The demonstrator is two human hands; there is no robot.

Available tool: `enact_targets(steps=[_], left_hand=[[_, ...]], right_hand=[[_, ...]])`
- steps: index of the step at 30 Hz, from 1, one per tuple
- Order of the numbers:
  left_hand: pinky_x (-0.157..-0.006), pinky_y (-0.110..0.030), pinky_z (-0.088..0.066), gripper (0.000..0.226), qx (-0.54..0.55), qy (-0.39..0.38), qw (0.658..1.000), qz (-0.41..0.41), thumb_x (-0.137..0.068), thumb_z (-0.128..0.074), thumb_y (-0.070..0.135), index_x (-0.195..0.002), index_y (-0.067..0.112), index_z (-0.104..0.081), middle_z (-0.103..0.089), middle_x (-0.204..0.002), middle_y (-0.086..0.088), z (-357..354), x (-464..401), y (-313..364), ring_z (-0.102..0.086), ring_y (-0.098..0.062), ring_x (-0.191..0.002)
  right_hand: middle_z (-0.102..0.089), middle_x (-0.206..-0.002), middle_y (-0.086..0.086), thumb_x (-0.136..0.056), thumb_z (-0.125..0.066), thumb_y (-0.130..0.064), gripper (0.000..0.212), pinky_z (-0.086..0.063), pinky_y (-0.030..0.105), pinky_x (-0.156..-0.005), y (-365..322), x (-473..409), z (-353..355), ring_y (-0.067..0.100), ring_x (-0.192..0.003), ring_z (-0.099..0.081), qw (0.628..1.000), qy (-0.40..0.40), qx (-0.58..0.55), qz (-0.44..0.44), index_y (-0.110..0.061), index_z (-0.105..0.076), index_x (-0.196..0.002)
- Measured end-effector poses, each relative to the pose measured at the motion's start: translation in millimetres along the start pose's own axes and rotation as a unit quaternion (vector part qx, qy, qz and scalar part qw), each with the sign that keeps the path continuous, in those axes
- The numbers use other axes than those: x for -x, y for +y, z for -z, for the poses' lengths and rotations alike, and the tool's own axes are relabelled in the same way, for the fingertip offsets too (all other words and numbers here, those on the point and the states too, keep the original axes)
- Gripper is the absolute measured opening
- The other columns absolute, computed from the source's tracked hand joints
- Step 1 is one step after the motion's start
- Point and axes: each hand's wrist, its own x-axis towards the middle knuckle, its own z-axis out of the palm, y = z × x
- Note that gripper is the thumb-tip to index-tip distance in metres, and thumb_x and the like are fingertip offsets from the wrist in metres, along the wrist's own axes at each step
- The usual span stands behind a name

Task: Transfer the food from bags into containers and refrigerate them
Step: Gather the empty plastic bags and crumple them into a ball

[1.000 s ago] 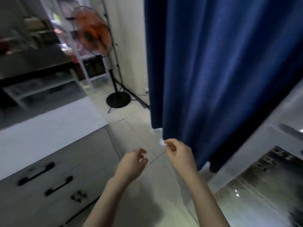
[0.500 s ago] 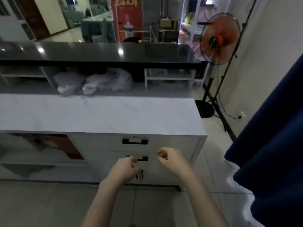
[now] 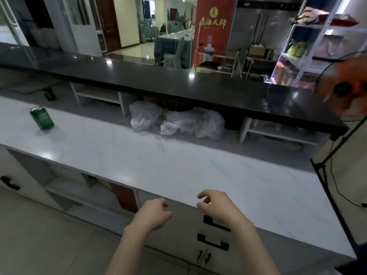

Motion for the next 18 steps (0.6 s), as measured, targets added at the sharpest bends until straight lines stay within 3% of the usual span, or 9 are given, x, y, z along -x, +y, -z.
enact_targets(steps=[9,15,18], left_hand=[[-0.078,-0.03,-0.054,0.032,0.082,0.089,0.993,0.016,-0.089,-0.057,0.034,-0.119,0.027,-0.06,-0.064,-0.095,0.013,63.4,-106.9,-10.3,-0.062,-0.011,-0.082],[-0.085,-0.032,-0.052,0.034,0.087,0.147,0.985,0.029,-0.087,-0.059,0.038,-0.119,0.028,-0.06,-0.065,-0.104,0.01,107.0,-189.3,5.7,-0.063,-0.012,-0.094],[-0.089,-0.033,-0.051,0.037,0.09,0.166,0.981,0.036,-0.085,-0.061,0.041,-0.119,0.029,-0.06,-0.064,-0.108,0.009,128.1,-227.0,8.0,-0.061,-0.013,-0.098]], right_hand=[[-0.063,-0.11,-0.007,-0.09,-0.054,-0.033,0.035,-0.051,0.03,-0.084,-45.2,-141.6,6.9,0.013,-0.094,-0.06,1.0,0.013,0.012,0.022,-0.028,-0.057,-0.124],[-0.055,-0.131,-0.001,-0.09,-0.057,-0.035,0.05,-0.048,0.032,-0.091,-70.9,-237.4,29.3,0.017,-0.112,-0.056,0.997,0.045,-0.021,0.051,-0.028,-0.044,-0.138],[-0.043,-0.141,0.002,-0.088,-0.059,-0.038,0.06,-0.044,0.035,-0.098,-85.6,-282.2,42.4,0.022,-0.125,-0.045,0.993,0.089,-0.015,0.073,-0.028,-0.036,-0.142]])
